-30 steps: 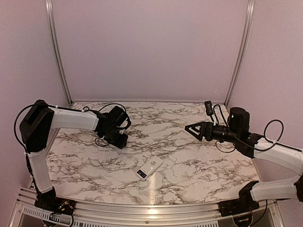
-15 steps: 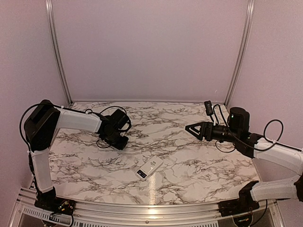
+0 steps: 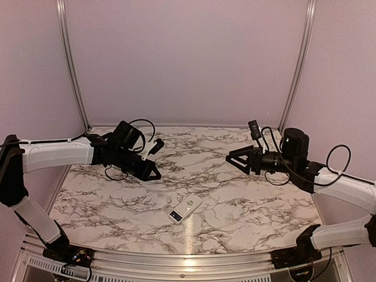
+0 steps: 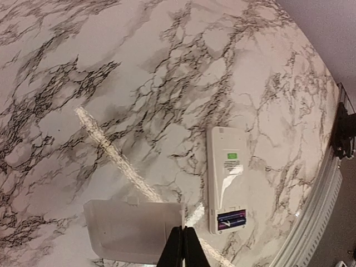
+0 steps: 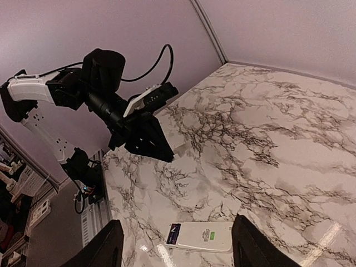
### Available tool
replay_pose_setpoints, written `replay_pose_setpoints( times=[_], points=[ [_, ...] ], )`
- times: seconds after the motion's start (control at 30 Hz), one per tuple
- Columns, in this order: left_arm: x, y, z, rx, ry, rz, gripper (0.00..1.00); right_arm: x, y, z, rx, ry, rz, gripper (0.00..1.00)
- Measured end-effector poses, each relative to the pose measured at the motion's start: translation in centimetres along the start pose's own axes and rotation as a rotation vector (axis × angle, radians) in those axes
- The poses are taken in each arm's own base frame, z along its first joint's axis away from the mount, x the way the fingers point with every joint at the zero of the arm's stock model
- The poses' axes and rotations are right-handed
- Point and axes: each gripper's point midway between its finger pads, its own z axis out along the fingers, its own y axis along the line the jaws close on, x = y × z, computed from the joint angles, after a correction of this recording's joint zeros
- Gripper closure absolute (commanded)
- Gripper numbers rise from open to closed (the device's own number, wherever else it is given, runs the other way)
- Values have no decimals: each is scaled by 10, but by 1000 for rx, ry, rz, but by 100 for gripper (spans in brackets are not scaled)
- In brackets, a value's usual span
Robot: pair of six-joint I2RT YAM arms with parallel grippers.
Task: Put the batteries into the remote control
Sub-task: Pick up the battery cover from the center of the board.
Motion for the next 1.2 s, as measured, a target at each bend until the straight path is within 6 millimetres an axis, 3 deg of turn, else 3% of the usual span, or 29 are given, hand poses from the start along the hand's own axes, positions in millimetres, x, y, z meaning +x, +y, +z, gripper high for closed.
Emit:
replay_pose_setpoints(
  times=[0.17, 0.37, 0.5, 0.67, 0.83, 1.03, 1.2],
  points=[
    [-8, -78, -50, 274, -79, 120, 100, -2, 56, 14, -162, 31, -157, 41],
    [25, -170, -91, 597, -27, 287, 100, 1, 116, 19, -336, 64, -331, 47],
    [49, -211, -115, 769, 25, 347, 100, 7, 152, 18, -440, 86, -429, 54],
    [66, -240, -142, 914, 69, 371, 100, 21, 198, 14, -559, 115, -540, 58],
    [68, -257, -167, 1014, 69, 378, 100, 45, 238, 10, -639, 167, -626, 62],
    [69, -267, -178, 1069, 74, 378, 100, 62, 266, 19, -650, 220, -725, 65],
    [72, -277, -184, 1104, 78, 389, 100, 80, 272, 32, -638, 278, -775, 66]
  ],
)
